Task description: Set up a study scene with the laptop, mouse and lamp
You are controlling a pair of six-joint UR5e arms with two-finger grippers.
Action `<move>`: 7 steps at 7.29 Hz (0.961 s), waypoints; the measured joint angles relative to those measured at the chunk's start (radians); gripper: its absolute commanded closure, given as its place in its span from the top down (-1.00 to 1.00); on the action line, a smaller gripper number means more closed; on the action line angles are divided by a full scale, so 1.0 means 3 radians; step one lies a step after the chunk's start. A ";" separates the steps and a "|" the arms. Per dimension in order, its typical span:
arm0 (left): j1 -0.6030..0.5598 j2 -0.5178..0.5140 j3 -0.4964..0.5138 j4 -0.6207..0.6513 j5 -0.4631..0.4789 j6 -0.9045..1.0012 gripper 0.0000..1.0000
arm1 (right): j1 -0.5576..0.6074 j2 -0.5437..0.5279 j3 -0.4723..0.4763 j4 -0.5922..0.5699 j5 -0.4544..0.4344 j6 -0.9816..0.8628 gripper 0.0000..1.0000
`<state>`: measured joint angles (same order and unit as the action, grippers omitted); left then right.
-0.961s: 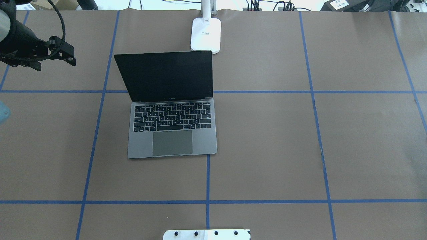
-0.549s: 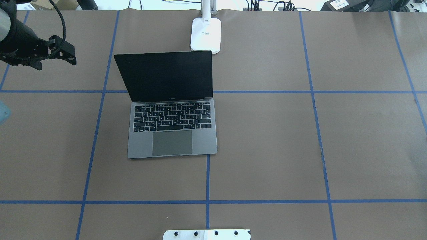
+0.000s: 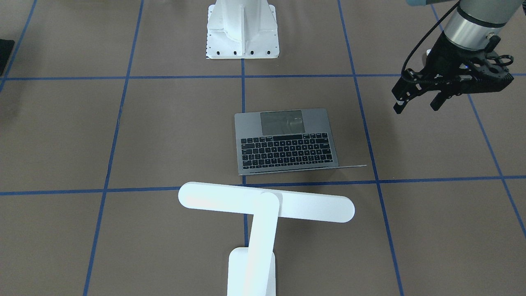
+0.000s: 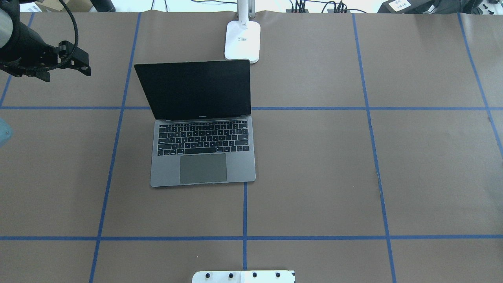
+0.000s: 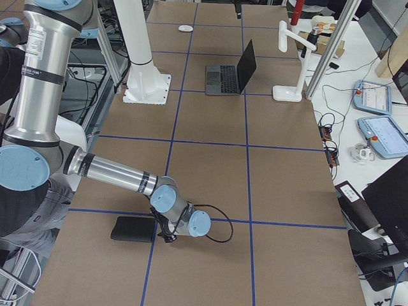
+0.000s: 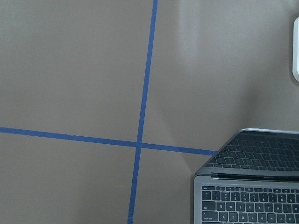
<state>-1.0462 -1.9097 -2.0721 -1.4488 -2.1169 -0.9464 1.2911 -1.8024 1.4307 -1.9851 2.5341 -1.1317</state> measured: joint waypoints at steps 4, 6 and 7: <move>0.0000 -0.0003 -0.0008 -0.0002 0.0000 0.0000 1.00 | -0.0001 -0.0010 -0.0028 -0.0086 0.0000 -0.0006 0.99; 0.0000 0.0008 -0.0025 0.0002 0.0000 0.0001 1.00 | -0.0003 -0.0005 -0.0028 -0.0113 0.0000 -0.0006 0.99; -0.0001 0.0010 -0.0029 0.0002 0.0000 0.0002 1.00 | -0.0003 -0.0002 -0.0028 -0.0115 0.0000 -0.0005 0.99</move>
<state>-1.0464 -1.9067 -2.0807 -1.4481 -2.1169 -0.9459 1.2901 -1.8031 1.4224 -2.0198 2.5341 -1.1333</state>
